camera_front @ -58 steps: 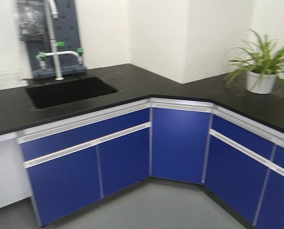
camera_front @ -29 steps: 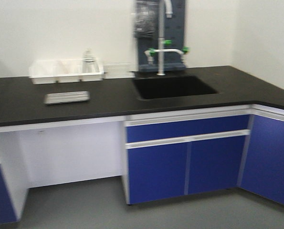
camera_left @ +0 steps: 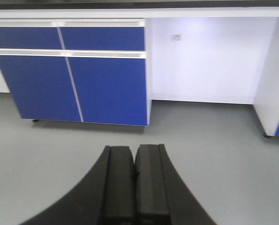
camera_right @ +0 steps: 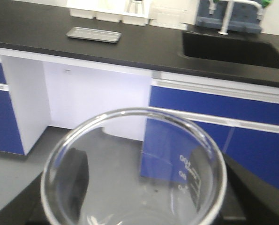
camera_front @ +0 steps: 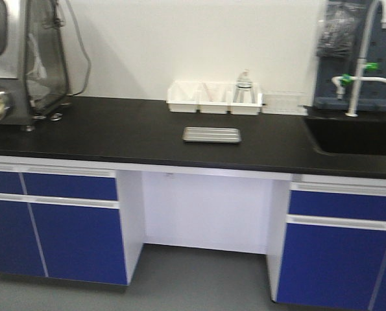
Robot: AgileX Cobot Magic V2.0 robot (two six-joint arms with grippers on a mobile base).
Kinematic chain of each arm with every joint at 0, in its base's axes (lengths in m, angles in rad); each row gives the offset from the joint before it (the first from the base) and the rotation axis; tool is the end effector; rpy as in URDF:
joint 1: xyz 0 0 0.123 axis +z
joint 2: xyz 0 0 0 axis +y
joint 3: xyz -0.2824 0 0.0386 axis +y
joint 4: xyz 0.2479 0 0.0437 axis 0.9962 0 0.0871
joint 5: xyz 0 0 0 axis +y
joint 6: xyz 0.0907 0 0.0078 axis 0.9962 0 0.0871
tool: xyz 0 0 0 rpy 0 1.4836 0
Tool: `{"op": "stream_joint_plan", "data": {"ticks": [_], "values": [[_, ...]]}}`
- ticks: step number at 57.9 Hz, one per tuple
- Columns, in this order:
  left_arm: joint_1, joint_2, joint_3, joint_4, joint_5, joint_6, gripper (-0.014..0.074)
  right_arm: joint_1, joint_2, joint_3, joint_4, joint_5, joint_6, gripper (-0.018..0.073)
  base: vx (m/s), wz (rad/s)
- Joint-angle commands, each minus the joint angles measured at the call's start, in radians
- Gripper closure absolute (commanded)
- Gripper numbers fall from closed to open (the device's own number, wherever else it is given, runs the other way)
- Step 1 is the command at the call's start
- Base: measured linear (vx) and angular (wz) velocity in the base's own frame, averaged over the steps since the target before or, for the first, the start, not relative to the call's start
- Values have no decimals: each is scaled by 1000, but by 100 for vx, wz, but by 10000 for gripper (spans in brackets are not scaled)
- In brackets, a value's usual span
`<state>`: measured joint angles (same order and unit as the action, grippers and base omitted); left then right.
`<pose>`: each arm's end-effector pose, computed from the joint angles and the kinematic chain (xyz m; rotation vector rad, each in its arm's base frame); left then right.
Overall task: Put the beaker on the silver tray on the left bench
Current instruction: 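Drive the base to the bench with the silver tray, beaker held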
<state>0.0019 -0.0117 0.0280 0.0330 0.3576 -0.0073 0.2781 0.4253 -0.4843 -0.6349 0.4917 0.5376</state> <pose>0.0530 0.0012 0.1721 0.0121 1.8574 0.0284 0.0916 -0.0004 0.3103 -0.0891 1.8198 -0.0905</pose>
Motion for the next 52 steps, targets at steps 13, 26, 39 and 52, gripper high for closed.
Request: {"op": "stream_joint_plan", "data": {"ticks": [13,26,39,52], "values": [[-3,-14,26,-2,-78,-4,594,-2,6,-28,-38,-70,-8,562,29,37],[-3,-14,26,-2,-78,-4,594,-2,6,-28,-38,-70,-8,562,37,18],[-3,-14,26,-2,-78,-4,594,-2,6,-28,-38,-70,-8,562,43,4],[-3,-14,26,-2,-78,-4,594,-2,6,-28,-38,-70,-8,562,46,-3]]}}
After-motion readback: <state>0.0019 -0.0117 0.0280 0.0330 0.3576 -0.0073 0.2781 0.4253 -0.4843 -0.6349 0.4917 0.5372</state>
